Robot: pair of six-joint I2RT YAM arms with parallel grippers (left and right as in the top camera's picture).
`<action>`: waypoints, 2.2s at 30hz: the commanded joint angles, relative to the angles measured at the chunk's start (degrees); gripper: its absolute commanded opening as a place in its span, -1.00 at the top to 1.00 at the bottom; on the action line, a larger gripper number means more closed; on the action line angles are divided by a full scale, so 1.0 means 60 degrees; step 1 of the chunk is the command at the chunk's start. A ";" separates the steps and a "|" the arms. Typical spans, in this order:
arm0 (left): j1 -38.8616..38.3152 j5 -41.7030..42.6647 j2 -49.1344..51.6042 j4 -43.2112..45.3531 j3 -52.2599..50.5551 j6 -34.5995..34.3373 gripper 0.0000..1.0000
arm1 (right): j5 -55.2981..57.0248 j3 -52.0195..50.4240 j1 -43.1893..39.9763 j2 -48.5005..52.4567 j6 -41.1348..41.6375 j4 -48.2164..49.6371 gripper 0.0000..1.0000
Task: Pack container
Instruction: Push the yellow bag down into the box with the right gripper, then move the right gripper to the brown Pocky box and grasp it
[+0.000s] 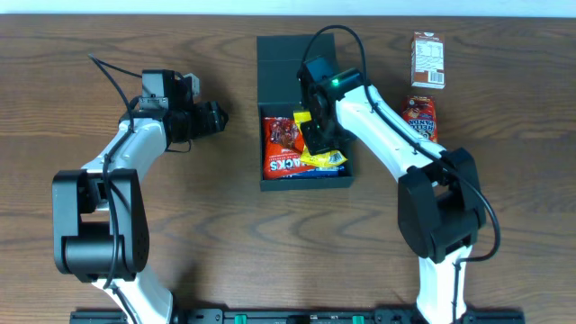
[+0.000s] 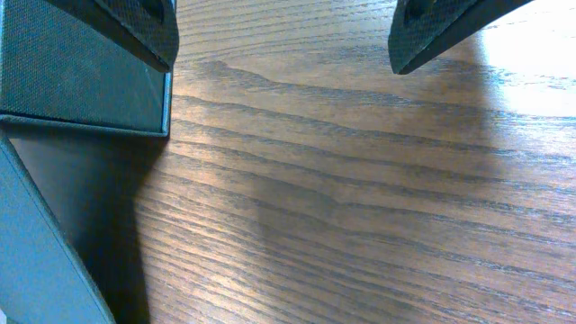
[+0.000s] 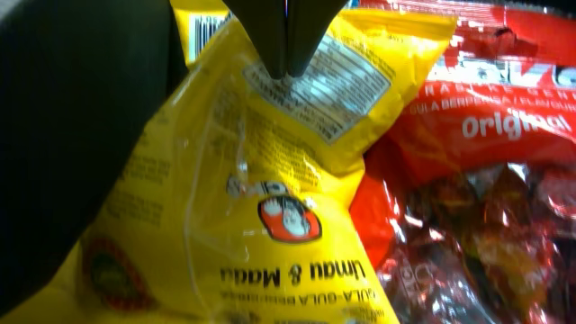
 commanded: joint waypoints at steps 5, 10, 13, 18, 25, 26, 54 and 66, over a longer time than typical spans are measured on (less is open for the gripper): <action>0.0058 0.0007 0.0157 -0.0047 0.0069 0.0033 -0.52 | 0.0251 -0.1035 -0.0138 0.0455 -0.0171 0.0692 0.97; 0.0058 0.0007 0.0157 -0.0051 0.0069 0.0033 -0.52 | 0.0251 -0.1246 -0.0138 0.0452 -0.0171 0.1053 0.97; 0.0058 0.0007 0.0157 -0.0051 0.0069 0.0036 -0.52 | 0.0248 -0.0743 -0.0138 0.0441 -0.0178 0.0987 0.97; 0.0058 0.0011 0.0157 -0.0051 0.0069 0.0036 -0.50 | 0.0266 0.1610 -0.0237 0.0233 -0.0452 0.0117 0.97; 0.0058 0.0091 0.0157 -0.0051 0.0069 0.0033 -0.50 | 0.2390 0.3497 -0.1934 0.0102 -0.0925 0.0026 0.97; 0.0058 0.0175 0.0157 -0.0047 0.0069 0.0033 -0.50 | 0.2393 0.3468 -0.2266 0.0146 -0.0925 0.0091 0.97; 0.0058 0.0193 0.0157 -0.0047 0.0069 -0.0404 -0.51 | 0.1428 0.3140 -0.5461 0.3905 -0.1457 0.6932 -0.98; 0.0058 0.0193 0.0157 -0.0036 0.0069 -0.0579 -0.51 | 0.1173 0.3140 -0.5741 0.4062 -0.1457 0.6346 -0.77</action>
